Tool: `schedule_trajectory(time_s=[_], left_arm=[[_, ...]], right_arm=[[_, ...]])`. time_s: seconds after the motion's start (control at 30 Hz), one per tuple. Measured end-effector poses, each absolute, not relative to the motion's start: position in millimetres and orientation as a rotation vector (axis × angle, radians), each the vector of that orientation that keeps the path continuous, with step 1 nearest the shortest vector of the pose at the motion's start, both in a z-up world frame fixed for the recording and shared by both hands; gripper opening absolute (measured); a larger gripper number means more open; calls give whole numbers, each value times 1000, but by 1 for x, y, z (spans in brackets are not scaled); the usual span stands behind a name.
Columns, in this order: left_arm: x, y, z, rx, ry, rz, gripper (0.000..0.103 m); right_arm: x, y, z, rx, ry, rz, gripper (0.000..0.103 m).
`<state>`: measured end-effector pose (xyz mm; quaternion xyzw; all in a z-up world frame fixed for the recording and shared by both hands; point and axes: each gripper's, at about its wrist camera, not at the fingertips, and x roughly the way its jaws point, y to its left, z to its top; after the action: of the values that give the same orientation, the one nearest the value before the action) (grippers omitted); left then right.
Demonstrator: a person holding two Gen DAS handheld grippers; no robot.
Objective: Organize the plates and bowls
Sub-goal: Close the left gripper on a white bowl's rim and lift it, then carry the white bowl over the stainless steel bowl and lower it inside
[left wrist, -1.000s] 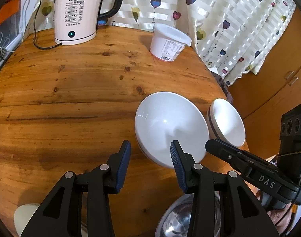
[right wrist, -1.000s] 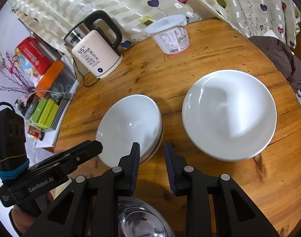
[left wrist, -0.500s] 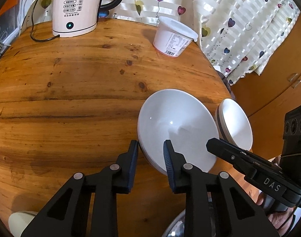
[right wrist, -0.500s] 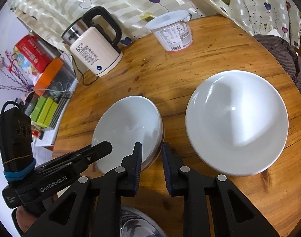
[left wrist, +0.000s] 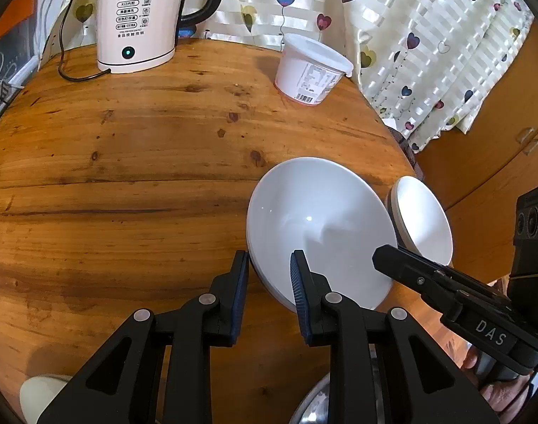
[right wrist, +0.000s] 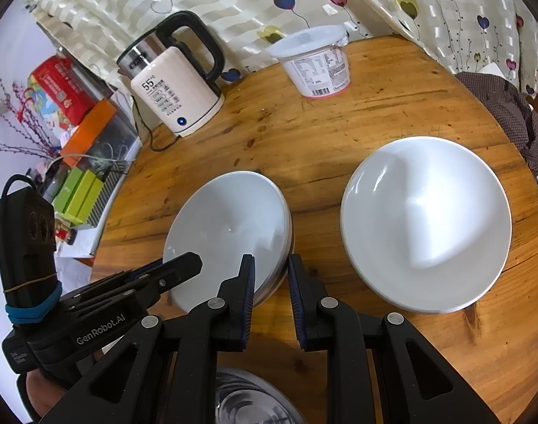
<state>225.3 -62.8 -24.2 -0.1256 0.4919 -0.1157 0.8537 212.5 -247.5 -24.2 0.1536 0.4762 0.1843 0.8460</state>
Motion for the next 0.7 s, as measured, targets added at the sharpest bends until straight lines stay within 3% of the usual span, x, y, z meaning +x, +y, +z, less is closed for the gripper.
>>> schedule_trajectory(time_s=[0.7], left_arm=[[185,-67,14,-246,955,-260,25]], right_arm=[[171,-247,16,298,931,392,19]])
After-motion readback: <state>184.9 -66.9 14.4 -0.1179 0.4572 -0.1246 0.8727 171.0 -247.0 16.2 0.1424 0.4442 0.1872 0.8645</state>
